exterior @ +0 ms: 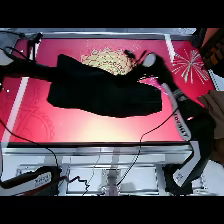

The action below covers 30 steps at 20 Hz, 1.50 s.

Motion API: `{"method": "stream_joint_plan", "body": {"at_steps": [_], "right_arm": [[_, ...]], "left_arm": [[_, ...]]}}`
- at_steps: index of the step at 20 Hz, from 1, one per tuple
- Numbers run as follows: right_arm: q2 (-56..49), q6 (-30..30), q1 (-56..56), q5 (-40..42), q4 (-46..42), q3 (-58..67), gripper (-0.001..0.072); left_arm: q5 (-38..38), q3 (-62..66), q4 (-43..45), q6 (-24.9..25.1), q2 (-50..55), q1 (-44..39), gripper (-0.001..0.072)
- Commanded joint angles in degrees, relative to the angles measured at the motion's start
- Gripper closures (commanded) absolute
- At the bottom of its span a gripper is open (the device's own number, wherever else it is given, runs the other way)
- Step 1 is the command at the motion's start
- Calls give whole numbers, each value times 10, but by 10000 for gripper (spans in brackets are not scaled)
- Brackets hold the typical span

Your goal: Fold the clothes and pants, and hang the long-sleeved shirts on hangers.

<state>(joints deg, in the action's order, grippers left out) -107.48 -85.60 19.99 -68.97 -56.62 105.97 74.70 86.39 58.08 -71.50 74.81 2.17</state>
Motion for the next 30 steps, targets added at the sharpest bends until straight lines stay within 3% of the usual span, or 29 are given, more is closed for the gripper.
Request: {"method": "stream_joint_plan", "body": {"at_steps": [1,5,7,10,16,20,24,25,26,27,30], "right_arm": [[-28,-49,99,159,33,-3,675],[-63,-143,182,338,24,-3,676],[-80,-164,198,351,23,-3,676],[-78,-162,187,291,-35,-3,674],[6,-127,64,0,-175,-3,674],[100,-107,-15,-37,-224,-3,673],[163,-79,-89,-41,-233,-3,673],[170,-73,-107,-47,-234,-3,673],[171,-61,-124,-56,-236,-3,673],[170,-46,-142,-64,-240,-3,673],[166,-32,-198,-70,-252,-5,653]], "left_arm": [[30,10,40,-53,-61,0,681],[30,10,37,-110,-91,0,680],[30,10,28,-110,-90,0,679],[4,9,10,-110,-83,-7,680],[-115,9,-80,-110,0,-93,680],[-238,9,-159,-110,113,-215,680],[-426,9,-332,-96,228,-339,678],[-459,9,-348,-90,250,-364,609],[-467,9,-348,-91,266,-381,361],[-464,9,-348,-91,278,-391,-10],[-431,9,-346,-91,278,-393,10]]}}
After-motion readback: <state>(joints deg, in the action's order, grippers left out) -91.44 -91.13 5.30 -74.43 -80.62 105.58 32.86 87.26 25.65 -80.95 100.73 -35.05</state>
